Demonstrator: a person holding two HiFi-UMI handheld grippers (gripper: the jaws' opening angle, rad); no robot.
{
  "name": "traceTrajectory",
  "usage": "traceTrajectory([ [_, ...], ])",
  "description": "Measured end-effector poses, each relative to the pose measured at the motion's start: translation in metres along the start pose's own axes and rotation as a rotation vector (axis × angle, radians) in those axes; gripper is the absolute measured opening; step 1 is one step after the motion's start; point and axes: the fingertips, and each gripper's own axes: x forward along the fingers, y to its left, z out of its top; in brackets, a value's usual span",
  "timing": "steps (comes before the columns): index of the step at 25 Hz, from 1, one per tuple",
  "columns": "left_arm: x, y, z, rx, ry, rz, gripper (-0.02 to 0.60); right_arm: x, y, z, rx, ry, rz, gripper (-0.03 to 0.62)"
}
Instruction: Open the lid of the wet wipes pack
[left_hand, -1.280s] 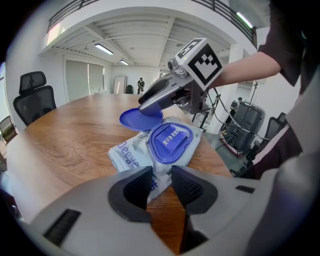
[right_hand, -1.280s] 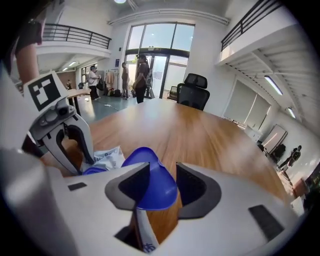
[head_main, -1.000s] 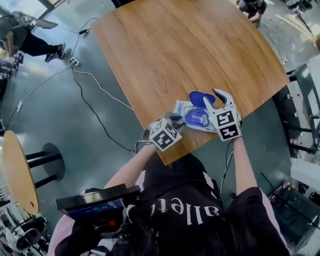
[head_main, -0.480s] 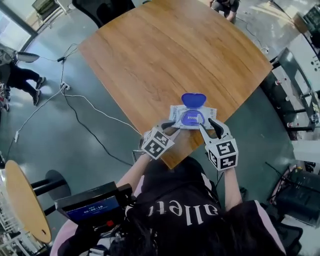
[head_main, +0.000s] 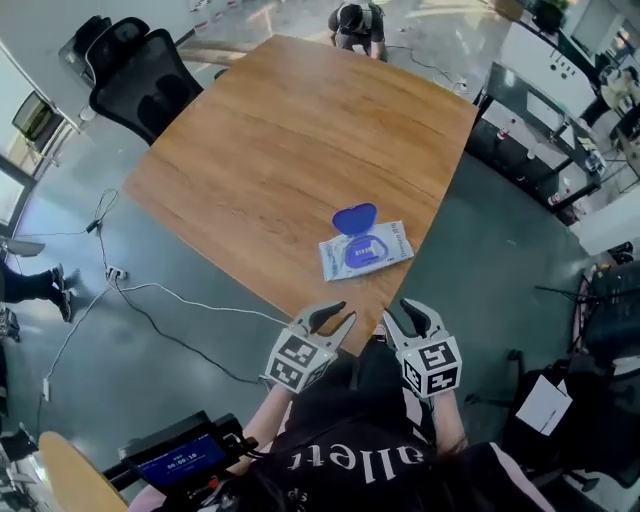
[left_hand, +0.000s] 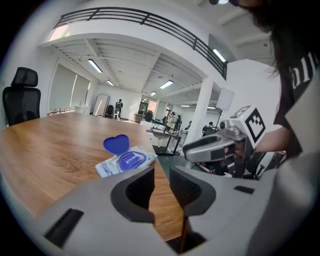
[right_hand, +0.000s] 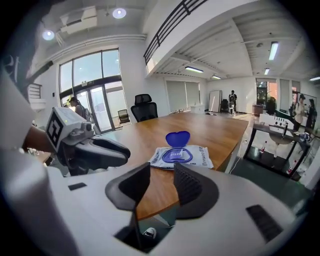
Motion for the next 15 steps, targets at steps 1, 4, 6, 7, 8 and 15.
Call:
traceTrajectory([
  [1,-0.005,-0.006,0.001,0.002,-0.012,-0.004,0.083,-0.01,0.005,-0.004,0.009,-0.01,-0.006,0.147],
  [4,-0.014,-0.009,0.005,0.008,-0.042,0.005,0.034,-0.023,0.017,-0.012,0.019,-0.029,-0.013,0.147],
  [6,-0.021,-0.013,0.004,-0.014,-0.056,0.013,0.015,-0.032,0.028,-0.021,0.01,-0.021,0.003,0.146],
  [7,-0.025,-0.018,0.005,-0.035,-0.066,0.012,0.015,-0.038,0.035,-0.026,0.005,-0.018,0.016,0.146],
  [8,-0.028,-0.024,0.006,-0.058,-0.079,0.007,0.015,-0.045,0.042,-0.03,0.0,-0.019,0.028,0.146],
  [15,-0.048,-0.096,0.008,-0.046,-0.14,0.027,0.015,-0.112,0.071,-0.061,-0.024,-0.063,0.068,0.146],
])
